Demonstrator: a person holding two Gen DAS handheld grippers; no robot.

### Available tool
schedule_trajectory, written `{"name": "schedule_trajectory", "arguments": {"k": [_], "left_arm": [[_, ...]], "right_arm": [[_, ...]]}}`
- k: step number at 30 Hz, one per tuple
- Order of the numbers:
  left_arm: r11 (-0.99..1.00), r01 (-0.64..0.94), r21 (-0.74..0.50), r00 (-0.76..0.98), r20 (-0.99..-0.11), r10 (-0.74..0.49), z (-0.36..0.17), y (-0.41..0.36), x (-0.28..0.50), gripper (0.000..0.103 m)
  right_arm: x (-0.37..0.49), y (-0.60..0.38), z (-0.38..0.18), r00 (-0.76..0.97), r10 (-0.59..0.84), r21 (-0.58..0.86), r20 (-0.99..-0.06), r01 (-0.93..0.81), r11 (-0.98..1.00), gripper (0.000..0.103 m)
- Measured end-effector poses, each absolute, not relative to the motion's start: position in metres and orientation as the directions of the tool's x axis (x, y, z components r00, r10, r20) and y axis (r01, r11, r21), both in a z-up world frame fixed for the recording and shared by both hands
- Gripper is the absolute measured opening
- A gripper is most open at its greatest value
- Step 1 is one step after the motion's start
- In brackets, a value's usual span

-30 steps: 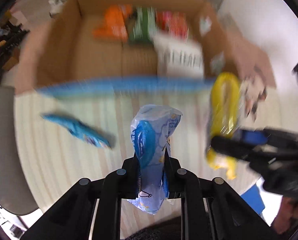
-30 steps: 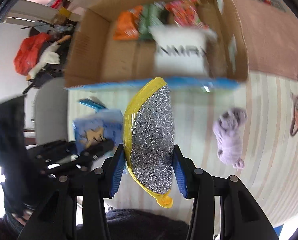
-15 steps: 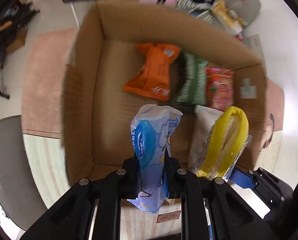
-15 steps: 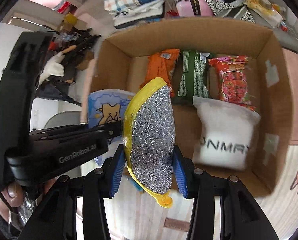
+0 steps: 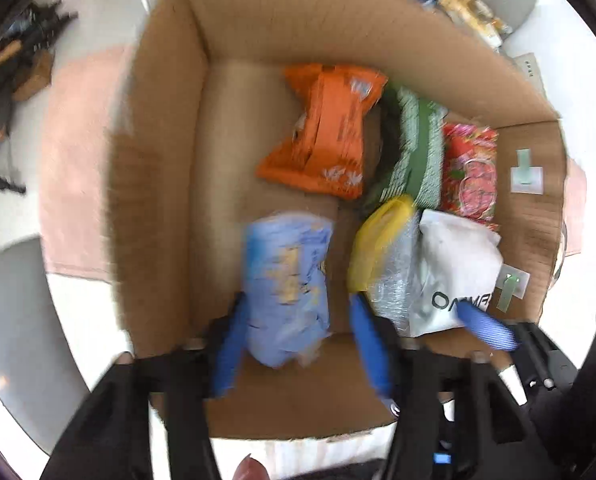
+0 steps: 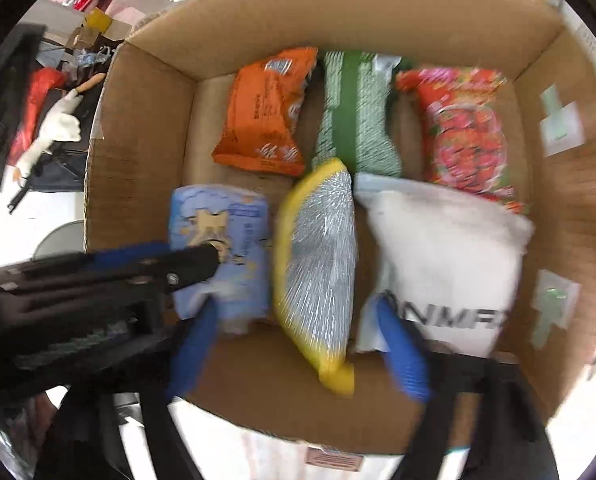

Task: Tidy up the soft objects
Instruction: 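Lower the scrubber into the box with the right tool while the left releases the blue bag, then grasp the lilac plush towel with the right tool while the left grasps the blue snack packet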

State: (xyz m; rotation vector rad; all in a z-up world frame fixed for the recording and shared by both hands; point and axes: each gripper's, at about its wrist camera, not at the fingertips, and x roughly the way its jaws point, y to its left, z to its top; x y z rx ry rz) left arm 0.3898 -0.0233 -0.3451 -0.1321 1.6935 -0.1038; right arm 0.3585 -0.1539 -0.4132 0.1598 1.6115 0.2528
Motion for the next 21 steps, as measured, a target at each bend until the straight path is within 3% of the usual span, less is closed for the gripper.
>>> {"name": "schedule_trajectory", "arguments": {"k": [1,3,6,13,21], "left_arm": [[0.993,-0.009,-0.118,-0.093,-0.989,-0.119,-0.336,-0.024,0.388,0.077],[0.997,0.02,-0.072,-0.029,-0.997,-0.071,-0.317,-0.024,0.38,0.092],[0.997,0.019,-0.073,0.008,-0.997,-0.074,-0.303,-0.023,0.368,0.1],[0.997,-0.016,-0.076,0.095,-0.993,-0.074,-0.278,-0.024,0.341,0.1],[0.999,-0.036,-0.032,0.254,-0.967,-0.022,-0.222,-0.037,0.304,0.1]], "right_arm": [[0.358,-0.155,-0.408,-0.046,0.244,0.246,-0.969,-0.057,0.967,0.094],[0.354,-0.162,-0.398,-0.026,0.22,0.221,-0.975,-0.053,0.974,0.095],[0.35,-0.172,-0.383,0.007,0.204,0.203,-0.979,-0.027,0.979,0.103],[0.332,-0.187,-0.34,0.096,0.14,0.139,-0.985,-0.024,0.99,0.103],[0.3,-0.201,-0.289,0.175,0.174,0.168,-0.969,-0.045,0.985,0.103]]}}
